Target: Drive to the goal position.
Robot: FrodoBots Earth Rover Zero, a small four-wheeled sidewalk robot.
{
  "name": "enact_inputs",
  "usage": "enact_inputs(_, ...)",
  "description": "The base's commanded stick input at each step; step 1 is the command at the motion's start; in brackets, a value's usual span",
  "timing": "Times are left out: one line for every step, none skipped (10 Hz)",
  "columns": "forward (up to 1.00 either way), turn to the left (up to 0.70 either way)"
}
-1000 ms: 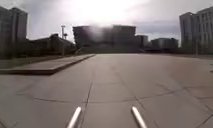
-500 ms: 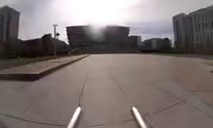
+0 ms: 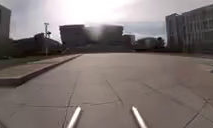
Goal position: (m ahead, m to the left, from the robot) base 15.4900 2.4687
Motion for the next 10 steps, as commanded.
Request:
enact_inputs(1.0,-0.27)
enact_inputs(1.0,-0.27)
enact_inputs(1.0,-0.27)
enact_inputs(1.0,-0.27)
enact_inputs(1.0,-0.14)
enact_inputs(1.0,0.0)
enact_inputs(1.0,0.0)
enact_inputs(1.0,0.0)
enact_inputs(1.0,0.0)
enact_inputs(1.0,0.0)
